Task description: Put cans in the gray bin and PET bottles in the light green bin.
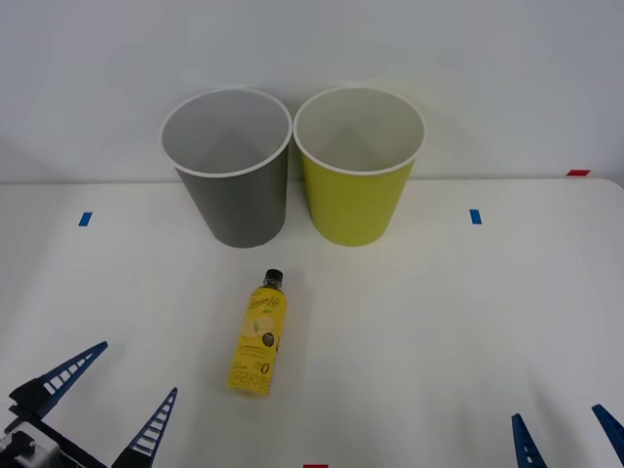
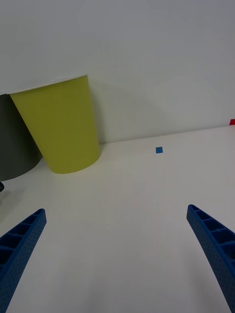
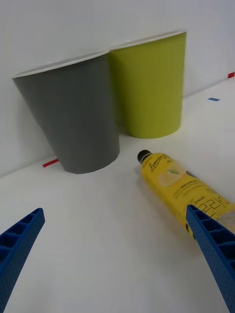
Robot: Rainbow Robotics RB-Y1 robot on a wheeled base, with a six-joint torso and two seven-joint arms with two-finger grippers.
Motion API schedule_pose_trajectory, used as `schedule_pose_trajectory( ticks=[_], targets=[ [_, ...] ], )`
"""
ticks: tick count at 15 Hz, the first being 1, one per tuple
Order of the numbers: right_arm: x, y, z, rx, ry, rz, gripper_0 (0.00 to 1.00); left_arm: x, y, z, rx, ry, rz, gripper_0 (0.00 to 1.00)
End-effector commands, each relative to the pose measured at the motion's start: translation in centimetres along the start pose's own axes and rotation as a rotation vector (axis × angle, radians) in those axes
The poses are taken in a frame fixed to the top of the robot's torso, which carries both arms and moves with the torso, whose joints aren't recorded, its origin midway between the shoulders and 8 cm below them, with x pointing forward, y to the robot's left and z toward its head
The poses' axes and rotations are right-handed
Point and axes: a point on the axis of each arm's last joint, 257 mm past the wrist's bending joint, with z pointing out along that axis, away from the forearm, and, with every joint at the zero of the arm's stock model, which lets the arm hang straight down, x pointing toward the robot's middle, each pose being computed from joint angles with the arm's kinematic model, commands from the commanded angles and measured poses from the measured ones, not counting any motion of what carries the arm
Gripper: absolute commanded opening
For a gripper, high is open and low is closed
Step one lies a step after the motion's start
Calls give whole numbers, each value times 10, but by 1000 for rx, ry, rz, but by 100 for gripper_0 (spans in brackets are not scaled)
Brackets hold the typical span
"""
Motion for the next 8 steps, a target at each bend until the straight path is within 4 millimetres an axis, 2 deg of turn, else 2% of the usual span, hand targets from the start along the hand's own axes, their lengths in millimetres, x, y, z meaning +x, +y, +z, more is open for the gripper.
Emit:
schedule_pose_trajectory(
  ticks=[1,4,8],
  targets=[
    [0,0,0,0,0,0,100,-1,-15,15,79,2,2,100],
    [0,0,0,0,0,0,100,-1,-26,26,150,8,17,100],
    [0,0,0,0,0,0,100,-6,-30,34,183,50,-10,100]
  ],
)
